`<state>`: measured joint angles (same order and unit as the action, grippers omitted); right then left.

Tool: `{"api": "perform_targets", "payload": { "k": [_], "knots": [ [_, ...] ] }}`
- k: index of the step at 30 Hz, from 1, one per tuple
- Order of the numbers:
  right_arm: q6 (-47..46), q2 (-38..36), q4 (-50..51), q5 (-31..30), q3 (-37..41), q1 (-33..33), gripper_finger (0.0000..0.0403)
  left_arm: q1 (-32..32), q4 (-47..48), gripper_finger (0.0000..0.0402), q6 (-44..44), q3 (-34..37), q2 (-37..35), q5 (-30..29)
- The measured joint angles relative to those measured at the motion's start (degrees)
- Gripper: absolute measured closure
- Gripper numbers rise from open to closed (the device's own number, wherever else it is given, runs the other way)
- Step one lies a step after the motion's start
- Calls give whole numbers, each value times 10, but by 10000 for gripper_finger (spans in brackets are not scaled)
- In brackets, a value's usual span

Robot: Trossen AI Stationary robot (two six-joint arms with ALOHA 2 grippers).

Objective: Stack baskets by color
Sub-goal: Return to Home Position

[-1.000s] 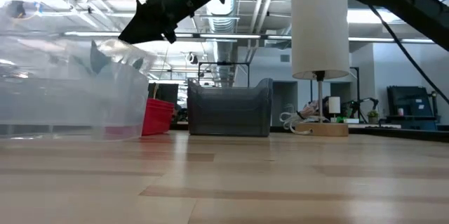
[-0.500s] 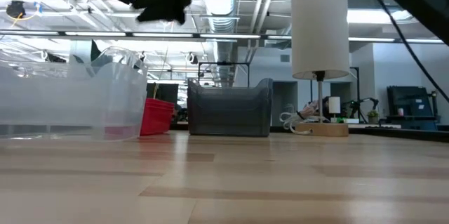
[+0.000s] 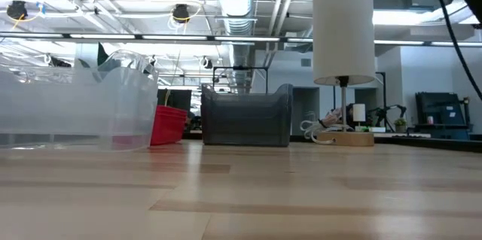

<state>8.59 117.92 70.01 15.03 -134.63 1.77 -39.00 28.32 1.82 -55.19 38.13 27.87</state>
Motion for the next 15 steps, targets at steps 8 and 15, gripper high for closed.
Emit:
{"api": "perform_targets", "payload": {
  "k": [8,15],
  "knots": [
    [-5,-71,-8,-33,78,-32,259,91,-219,178,-133,156,-92,12],
    [-28,-238,-250,-34,390,-26,308,196,-351,178,-160,244,-59,-57]
  ]
}}
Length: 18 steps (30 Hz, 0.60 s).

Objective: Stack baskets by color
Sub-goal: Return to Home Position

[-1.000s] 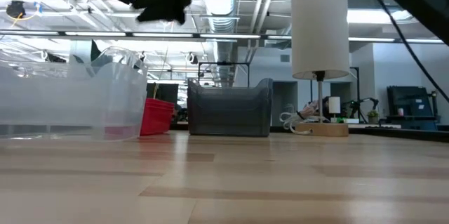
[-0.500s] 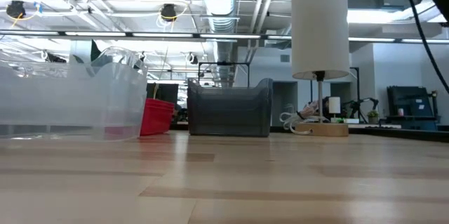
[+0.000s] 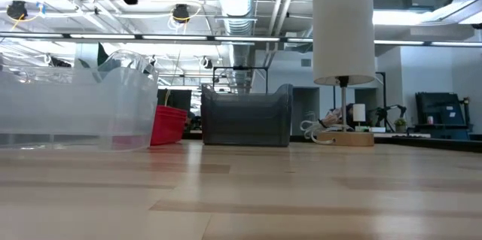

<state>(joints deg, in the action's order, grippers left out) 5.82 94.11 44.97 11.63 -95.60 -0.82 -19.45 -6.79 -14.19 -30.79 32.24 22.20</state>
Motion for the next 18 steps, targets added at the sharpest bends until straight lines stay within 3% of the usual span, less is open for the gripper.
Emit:
{"api": "perform_targets", "payload": {
  "k": [5,10,13,18],
  "knots": [
    [-57,-145,-262,0,274,13,333,54,3,178,42,3,32,-25],
    [-120,-263,-526,-27,510,12,347,105,22,178,77,27,5,-116],
    [-147,-310,-670,-83,618,12,357,117,23,178,77,50,-22,-145],
    [-150,-354,-838,-155,746,14,383,118,22,178,85,88,-69,-128]
  ]
}}
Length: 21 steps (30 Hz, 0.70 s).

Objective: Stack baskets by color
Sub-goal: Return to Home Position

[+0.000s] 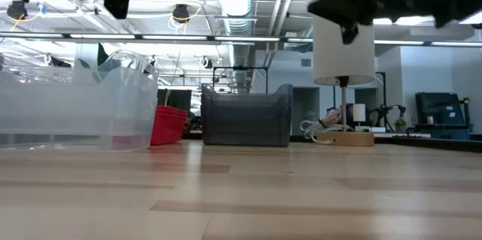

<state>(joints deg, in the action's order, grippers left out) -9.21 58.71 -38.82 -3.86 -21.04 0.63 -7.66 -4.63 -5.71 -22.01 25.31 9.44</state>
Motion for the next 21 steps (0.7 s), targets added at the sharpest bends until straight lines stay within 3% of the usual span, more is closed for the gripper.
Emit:
{"api": "perform_targets", "payload": {
  "k": [13,17,21],
  "knots": [
    [-72,-69,-149,7,204,61,399,0,10,178,-41,108,-193,-10],
    [-76,-94,-104,9,206,61,397,0,17,178,-52,143,-251,-14],
    [-75,-125,-33,9,206,62,399,0,35,178,-63,150,-249,-12]
  ]
}}
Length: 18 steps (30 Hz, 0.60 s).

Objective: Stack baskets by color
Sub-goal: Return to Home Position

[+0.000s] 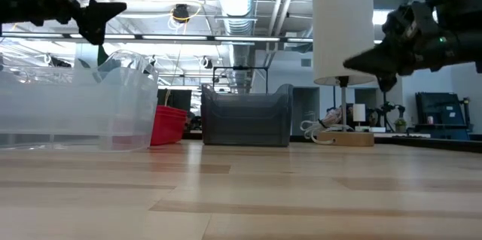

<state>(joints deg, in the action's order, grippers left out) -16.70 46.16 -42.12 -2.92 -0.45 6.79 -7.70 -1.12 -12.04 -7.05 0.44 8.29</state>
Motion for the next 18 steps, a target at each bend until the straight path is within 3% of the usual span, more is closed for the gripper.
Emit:
{"api": "perform_targets", "payload": {
  "k": [9,18],
  "knots": [
    [19,-169,179,-1,0,0,398,0,62,178,1,-1,-3,-16],
    [18,-316,347,-1,1,-1,393,0,51,178,19,4,-3,-69]
  ]
}}
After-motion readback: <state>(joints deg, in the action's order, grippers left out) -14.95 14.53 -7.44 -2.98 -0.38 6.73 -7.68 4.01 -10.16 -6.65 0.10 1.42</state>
